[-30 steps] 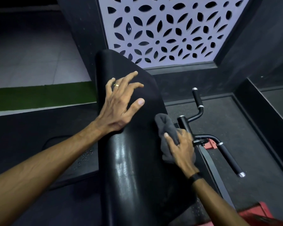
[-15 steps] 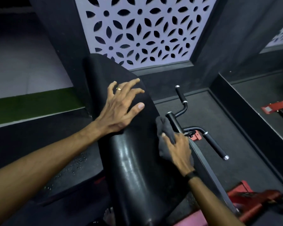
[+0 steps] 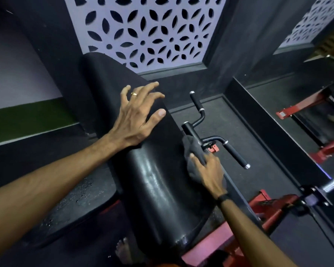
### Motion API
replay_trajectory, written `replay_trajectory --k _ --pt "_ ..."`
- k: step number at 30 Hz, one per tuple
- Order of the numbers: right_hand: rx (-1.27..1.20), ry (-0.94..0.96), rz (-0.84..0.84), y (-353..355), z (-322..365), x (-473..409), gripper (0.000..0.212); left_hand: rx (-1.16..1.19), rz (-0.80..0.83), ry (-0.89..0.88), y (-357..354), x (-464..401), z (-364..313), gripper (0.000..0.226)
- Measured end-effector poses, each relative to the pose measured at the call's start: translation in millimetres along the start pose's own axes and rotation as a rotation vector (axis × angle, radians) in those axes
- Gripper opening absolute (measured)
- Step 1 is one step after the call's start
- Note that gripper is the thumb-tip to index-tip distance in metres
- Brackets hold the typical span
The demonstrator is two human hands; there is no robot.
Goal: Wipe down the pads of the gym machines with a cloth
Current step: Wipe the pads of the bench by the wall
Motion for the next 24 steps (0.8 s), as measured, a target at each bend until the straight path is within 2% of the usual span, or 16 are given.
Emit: replay_trajectory --k 2,6,8,10,11,13,14,17,21,22,24 --pt "-0.019 0.105 -0.007 17 33 52 0.056 -0.004 0.001 -0.005 0 -2 0 0.061" --pt "0.007 0.399 -0.085 18 118 94 0.055 0.022 0.005 -0.053 -3 -4 -2 0.060" --pt "-0.055 0.319 -0.061 4 110 55 0.048 0.045 0.005 -0.065 -3 -1 -1 0.059" --pt "-0.077 0.098 -0.030 -4 59 4 0.046 0.065 0.004 -0.076 -2 0 -1 0.057" --pt "-0.060 -0.012 -0.025 -3 30 -9 0.050 0.072 0.006 -0.084 -2 0 -2 0.056" --pt "-0.021 -0.092 0.014 0 -9 -6 0.066 0.075 -0.006 -0.089 -2 1 -2 0.054" --pt "0.005 -0.093 0.022 2 -19 5 0.070 0.072 -0.014 -0.091 -1 1 -2 0.053" --pt "-0.005 0.010 -0.001 23 -5 58 0.062 0.065 -0.026 -0.092 -1 -1 -2 0.053" --pt "-0.076 0.397 -0.049 31 80 118 0.057 0.079 -0.052 -0.103 -1 -1 -2 0.053" --pt "-0.059 0.427 -0.052 26 92 114 0.059 0.079 -0.062 -0.109 0 -1 -1 0.053" --pt "-0.072 0.324 -0.019 12 83 78 0.059 0.086 -0.066 -0.109 0 0 0 0.053"
Point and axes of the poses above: each hand's wrist, its own x-axis away from the middle knuckle, its own y-axis out of the back of the hand, z = x × y, the point moved 8 cm from there along -x, towards the middle knuckle, and after that the axes turned 10 degrees about -y, right-handed, at the moved point
